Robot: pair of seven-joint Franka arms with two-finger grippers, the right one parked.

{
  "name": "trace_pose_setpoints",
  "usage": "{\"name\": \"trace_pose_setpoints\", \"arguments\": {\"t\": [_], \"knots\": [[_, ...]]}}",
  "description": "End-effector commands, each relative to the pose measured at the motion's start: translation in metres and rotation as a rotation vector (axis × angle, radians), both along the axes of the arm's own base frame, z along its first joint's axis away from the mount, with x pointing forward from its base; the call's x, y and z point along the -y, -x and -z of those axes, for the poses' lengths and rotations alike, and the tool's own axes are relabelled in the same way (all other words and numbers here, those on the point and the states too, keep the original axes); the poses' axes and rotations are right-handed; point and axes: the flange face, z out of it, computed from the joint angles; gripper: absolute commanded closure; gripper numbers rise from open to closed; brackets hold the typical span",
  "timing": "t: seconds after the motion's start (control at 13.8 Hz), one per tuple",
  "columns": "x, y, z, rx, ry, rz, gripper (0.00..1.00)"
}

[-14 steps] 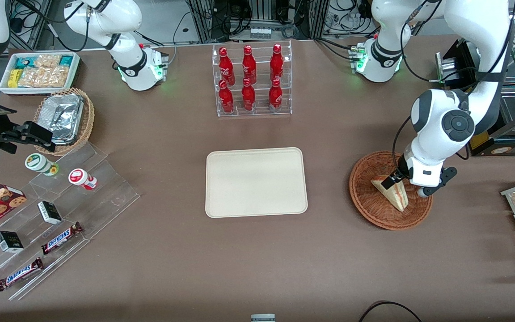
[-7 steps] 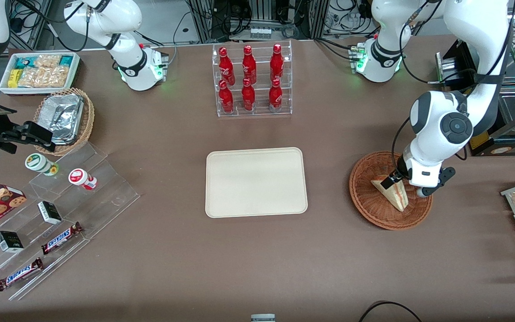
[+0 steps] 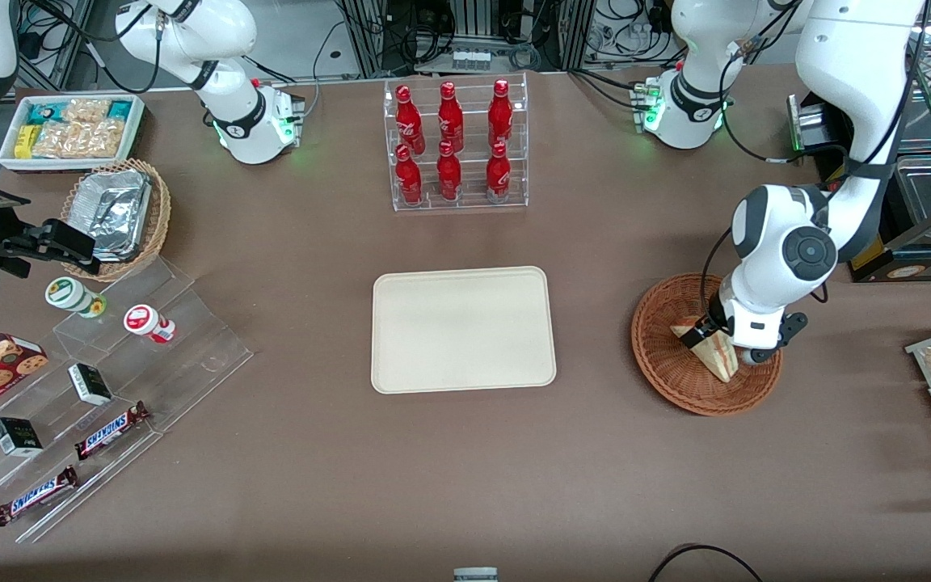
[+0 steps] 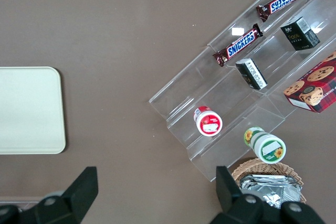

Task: Place sandwich from basket to tray
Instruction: 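Lower the open left gripper around the sandwich and close it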

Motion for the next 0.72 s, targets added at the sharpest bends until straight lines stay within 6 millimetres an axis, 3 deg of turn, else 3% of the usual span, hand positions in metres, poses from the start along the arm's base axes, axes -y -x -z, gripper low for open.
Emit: {"name": "trace_pose_setpoints", "arguments": {"t": [0.0, 0.07, 0.22, 0.29, 0.65], "knots": [[-0.006, -0.003, 0.000, 0.016, -0.009, -0.021, 0.05], [-0.006, -0.003, 0.001, 0.016, -0.009, -0.022, 0.27], [-0.006, -0.001, 0.002, 0.011, -0.010, -0.030, 0.89], [-0.006, -0.001, 0.001, 0.014, -0.011, -0.028, 1.00], [-0.001, -0.005, -0.021, 0.037, -0.014, -0.020, 1.00]]}}
